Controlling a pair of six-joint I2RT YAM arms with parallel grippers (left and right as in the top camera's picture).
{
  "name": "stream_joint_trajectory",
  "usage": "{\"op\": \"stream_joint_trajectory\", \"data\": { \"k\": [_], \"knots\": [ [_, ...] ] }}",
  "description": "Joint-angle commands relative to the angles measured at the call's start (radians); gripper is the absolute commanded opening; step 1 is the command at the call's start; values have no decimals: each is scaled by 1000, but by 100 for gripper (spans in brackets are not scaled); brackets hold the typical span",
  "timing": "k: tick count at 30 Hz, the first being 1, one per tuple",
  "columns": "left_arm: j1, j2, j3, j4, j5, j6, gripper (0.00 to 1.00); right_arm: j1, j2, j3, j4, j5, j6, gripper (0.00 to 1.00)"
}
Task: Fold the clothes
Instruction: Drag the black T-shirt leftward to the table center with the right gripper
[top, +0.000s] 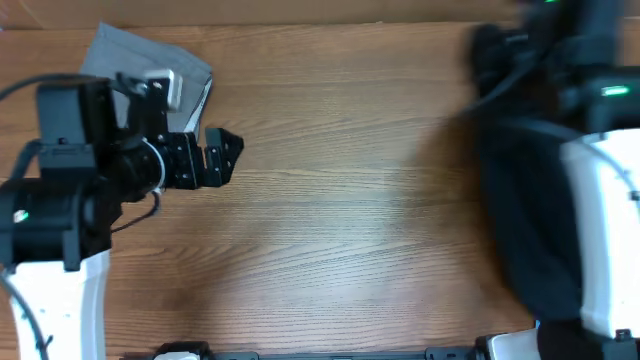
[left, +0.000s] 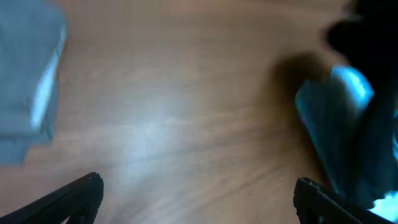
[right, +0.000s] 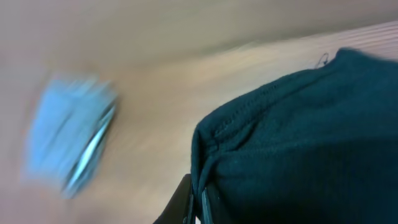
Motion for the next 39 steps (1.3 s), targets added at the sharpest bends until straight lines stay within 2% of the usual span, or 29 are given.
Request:
{"op": "stream_joint_trajectory", "data": {
  "k": [1, 3, 6, 9, 13, 17, 21, 27, 32, 39],
  "knots": [
    [6, -9, 139, -7, -29, 5, 100, 252, 24, -16, -25, -56, -25, 11],
    [6, -9, 203, -23, -76, 5, 100, 410, 51, -27, -27, -39, -25, 34],
    [6, -9, 289, -56, -151, 6, 100, 613, 95, -27, -31, 124, -4, 54],
    [6, -9, 353, -92, -198, 6, 100, 711, 111, -27, -32, 338, 93, 72],
    [5, -9, 381, -109, -209, 9, 100, 684, 101, -24, -50, 480, 208, 75],
    [-5, 23, 378, -139, -183, 41, 100, 564, 50, -4, -104, 483, 271, 72],
    [-66, 115, 363, -169, -140, 77, 100, 424, -42, 22, -143, 482, 273, 72],
    [-183, 341, 325, -214, -142, 119, 96, 201, -198, 24, -200, 483, 355, 74],
    [-234, 587, 324, -258, -238, 91, 91, 33, -277, 24, -273, 430, 378, 77],
    [-230, 872, 324, -241, -271, 29, 88, -56, -267, 20, -394, 415, 377, 80]
  ]
}}
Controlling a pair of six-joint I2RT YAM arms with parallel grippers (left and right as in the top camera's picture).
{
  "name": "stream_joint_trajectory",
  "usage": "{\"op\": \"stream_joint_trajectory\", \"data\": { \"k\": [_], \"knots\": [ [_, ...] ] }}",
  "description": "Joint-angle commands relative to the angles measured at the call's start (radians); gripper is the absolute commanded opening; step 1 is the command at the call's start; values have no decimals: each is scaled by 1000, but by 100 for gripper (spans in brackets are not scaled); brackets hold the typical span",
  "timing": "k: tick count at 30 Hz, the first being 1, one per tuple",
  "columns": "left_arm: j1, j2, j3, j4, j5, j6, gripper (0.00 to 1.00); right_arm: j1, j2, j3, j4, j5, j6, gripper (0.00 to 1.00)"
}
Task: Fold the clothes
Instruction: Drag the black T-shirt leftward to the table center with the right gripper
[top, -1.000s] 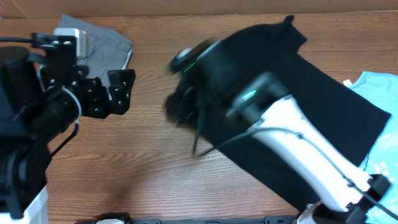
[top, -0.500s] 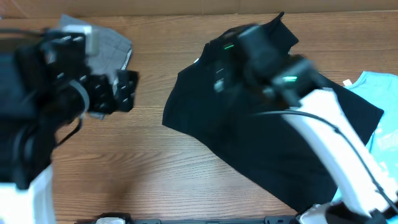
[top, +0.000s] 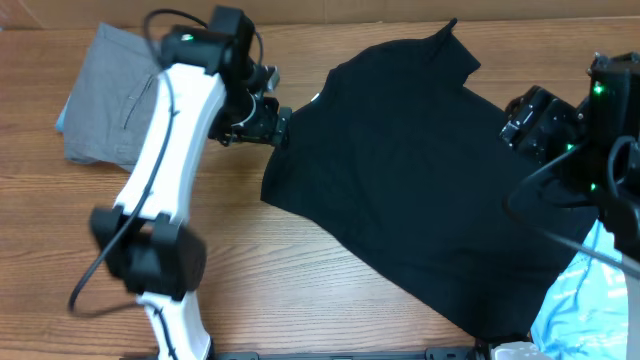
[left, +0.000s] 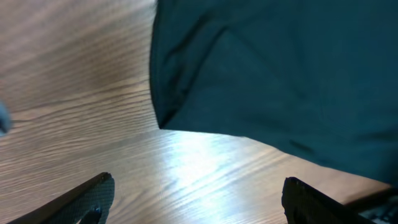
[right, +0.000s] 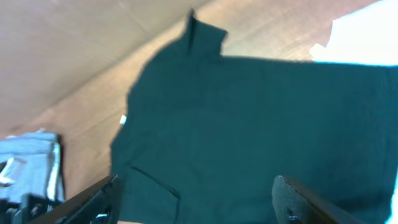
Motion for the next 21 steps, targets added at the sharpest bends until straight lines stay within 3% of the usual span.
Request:
{"op": "stream_joint_trajectory", "data": {
  "k": [1, 5, 10, 17, 21],
  "knots": [
    [3, 109, -3, 19, -33, -39, 88, -18, 28, 2, -17, -18, 11, 80],
    [-4, 214, -3, 48, -43, -40, 88, -18, 49, -5, -22, -18, 11, 81],
    [-6, 318, -3, 50, -97, -62, 78, -18, 72, -5, -29, -16, 11, 82],
    [-10, 426, -3, 57, -103, -77, 60, -18, 112, -6, -31, 7, 11, 81],
    [-12, 430, -7, 69, -113, -77, 41, -18, 137, -10, -30, 13, 11, 82]
  ]
}}
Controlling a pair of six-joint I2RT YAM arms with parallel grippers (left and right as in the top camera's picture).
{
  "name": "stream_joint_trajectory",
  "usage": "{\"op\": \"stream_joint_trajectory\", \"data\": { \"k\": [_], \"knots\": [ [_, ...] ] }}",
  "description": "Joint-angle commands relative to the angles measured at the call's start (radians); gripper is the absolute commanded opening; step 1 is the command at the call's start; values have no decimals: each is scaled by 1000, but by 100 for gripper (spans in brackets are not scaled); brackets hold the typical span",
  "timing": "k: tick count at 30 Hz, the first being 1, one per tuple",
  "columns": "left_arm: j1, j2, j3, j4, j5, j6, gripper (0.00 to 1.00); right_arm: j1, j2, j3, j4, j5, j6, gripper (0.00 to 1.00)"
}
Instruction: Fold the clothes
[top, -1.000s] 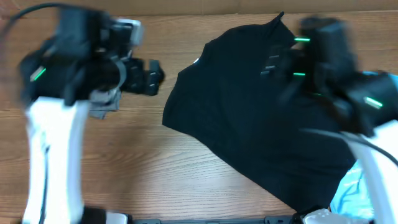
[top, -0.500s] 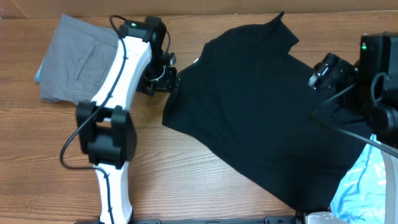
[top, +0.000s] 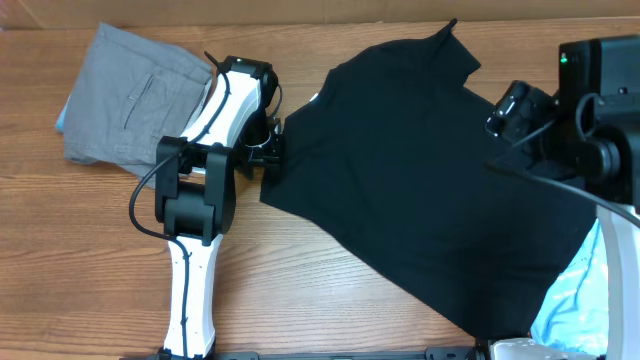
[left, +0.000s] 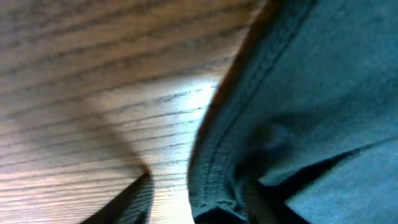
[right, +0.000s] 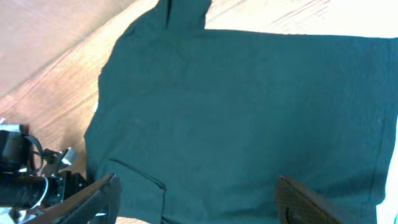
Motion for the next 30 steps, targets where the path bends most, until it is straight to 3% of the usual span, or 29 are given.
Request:
{"op": "stream_joint_trajectory", "data": {
  "k": [1, 4, 6, 9, 18, 22, 24, 27, 30],
  "knots": [
    [-12, 28, -7, 18, -18, -6, 28, -4, 24, -8, 1, 21, 5, 82],
    [10, 27, -7, -16, -133, -86, 4, -8, 56, -17, 3, 22, 5, 84],
    [44, 22, -7, -49, -224, -171, 4, -19, 80, -30, 17, 25, 5, 86],
    [138, 1, -7, -81, -237, -209, 4, -56, 127, -41, 16, 29, 4, 86],
    [377, -165, -7, -102, -154, -144, 4, -221, 331, -41, 13, -22, -26, 79],
    [385, -240, -7, -97, -117, -108, 11, -278, 429, -41, 22, -27, -31, 73],
    [375, -277, -7, -99, -117, -105, 19, -311, 489, -41, 42, -82, -80, 66],
    [362, -312, -7, -106, -116, -106, 38, -345, 579, -41, 65, -172, -154, 60],
    [348, -335, -7, -112, -95, -101, 43, -364, 664, -41, 84, -175, -155, 54]
  ]
}}
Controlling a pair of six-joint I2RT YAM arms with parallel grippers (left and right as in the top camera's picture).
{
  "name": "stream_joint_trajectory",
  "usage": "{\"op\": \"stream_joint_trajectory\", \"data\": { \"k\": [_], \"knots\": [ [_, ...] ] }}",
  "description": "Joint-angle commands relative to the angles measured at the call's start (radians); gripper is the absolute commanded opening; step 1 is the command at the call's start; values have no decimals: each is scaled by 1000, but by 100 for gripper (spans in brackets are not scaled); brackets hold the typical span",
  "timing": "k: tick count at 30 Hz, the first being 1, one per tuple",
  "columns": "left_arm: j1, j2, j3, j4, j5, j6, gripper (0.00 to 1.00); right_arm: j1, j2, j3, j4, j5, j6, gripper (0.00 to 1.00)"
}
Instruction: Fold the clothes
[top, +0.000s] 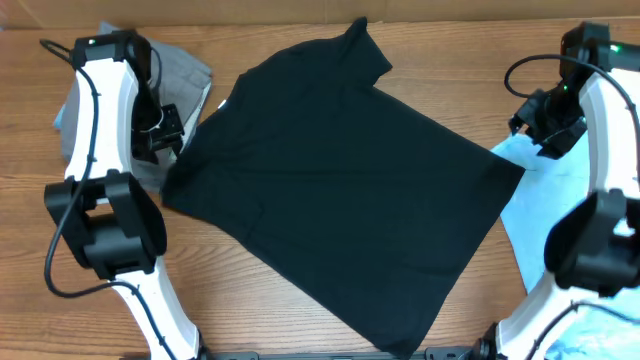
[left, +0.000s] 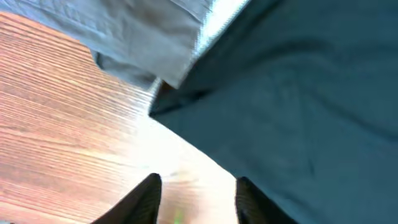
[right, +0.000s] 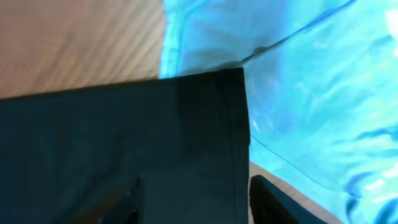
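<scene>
A black T-shirt lies spread flat across the middle of the wooden table, its collar toward the far edge. My left gripper hovers open just off the shirt's left sleeve. In the left wrist view the left gripper frames bare wood, with the black shirt to its right. My right gripper is open by the shirt's right corner. In the right wrist view the right gripper straddles that black corner, with nothing pinched.
Folded grey trousers lie at the far left, partly under the left arm and the shirt's sleeve. A light blue garment lies at the right, tucked under the shirt's right corner. Both arm bases stand at the near edge.
The black shirt now lies further left, its sleeve reaching the grey trousers. My left gripper is off the shirt's left hem and open. My right gripper has come down to the shirt's right corner.
First my right gripper held the bunched black shirt at the right while the left stood open near the grey trousers. Then the shirt lay spread out with both grippers open. Then my left gripper was low at its left hem. Now the shirt lies further left, released.
</scene>
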Motion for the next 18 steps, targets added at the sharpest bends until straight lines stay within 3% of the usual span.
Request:
{"op": "stream_joint_trajectory", "data": {
  "k": [1, 8, 11, 13, 18],
  "knots": [
    [-19, -32, 2, -2, 36, 23, 43, -17, 84, -4, 29, -50, -44, 54],
    [-42, -66, 2, -10, 103, 62, 45, -31, 201, -4, 202, -28, -43, 59],
    [-51, -80, 2, -14, 103, 68, 44, -31, 232, -4, 264, -11, -43, 56],
    [-58, -89, 2, -16, 103, 70, 44, -31, 249, -4, 292, 4, -39, 51],
    [-66, -106, 2, -25, 103, 69, 44, -32, 288, -6, 321, 39, -27, 25]
  ]
}}
